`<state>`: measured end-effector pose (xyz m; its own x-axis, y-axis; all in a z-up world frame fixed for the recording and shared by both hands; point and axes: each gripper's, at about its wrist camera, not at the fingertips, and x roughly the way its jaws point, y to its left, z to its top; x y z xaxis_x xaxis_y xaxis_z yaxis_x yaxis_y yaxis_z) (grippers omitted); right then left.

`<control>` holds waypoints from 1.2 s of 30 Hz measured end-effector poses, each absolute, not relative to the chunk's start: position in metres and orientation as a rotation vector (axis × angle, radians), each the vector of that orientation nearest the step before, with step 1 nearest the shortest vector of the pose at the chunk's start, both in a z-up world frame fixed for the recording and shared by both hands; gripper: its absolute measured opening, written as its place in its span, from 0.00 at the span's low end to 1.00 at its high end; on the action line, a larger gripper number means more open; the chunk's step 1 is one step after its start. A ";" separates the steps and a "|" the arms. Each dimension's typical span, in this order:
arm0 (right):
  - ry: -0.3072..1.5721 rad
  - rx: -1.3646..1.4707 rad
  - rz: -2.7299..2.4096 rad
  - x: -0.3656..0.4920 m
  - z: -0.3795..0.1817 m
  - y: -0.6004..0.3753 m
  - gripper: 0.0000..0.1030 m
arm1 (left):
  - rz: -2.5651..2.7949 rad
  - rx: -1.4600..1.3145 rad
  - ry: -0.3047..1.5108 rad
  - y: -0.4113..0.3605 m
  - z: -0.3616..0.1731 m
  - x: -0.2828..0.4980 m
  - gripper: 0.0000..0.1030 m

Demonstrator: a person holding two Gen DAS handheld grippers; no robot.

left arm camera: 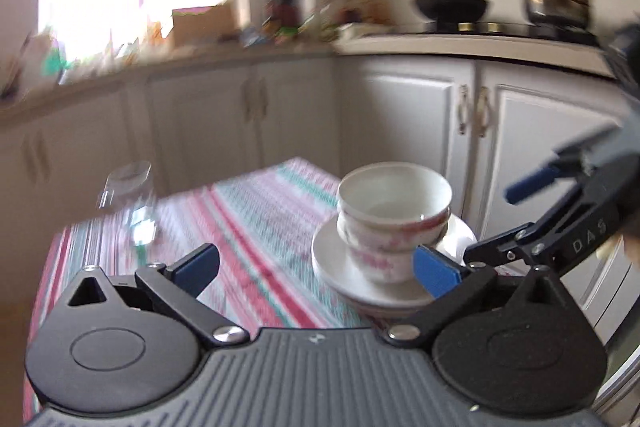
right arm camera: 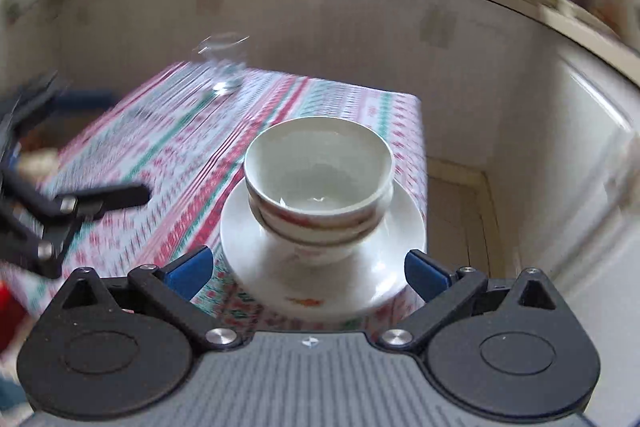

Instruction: Organize plates and bowls

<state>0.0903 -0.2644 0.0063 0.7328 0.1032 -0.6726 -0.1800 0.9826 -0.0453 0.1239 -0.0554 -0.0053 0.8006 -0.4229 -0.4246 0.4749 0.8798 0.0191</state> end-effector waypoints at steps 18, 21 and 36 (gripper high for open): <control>0.637 -0.010 0.011 0.027 0.008 -0.239 1.00 | -0.255 0.029 0.586 -0.038 -0.008 0.096 0.99; 0.634 -0.024 0.002 0.025 0.008 -0.235 1.00 | -0.248 0.038 0.585 -0.040 -0.007 0.092 0.99; 0.613 -0.024 0.008 0.018 0.012 -0.233 1.00 | -0.222 0.052 0.584 -0.042 -0.001 0.082 0.99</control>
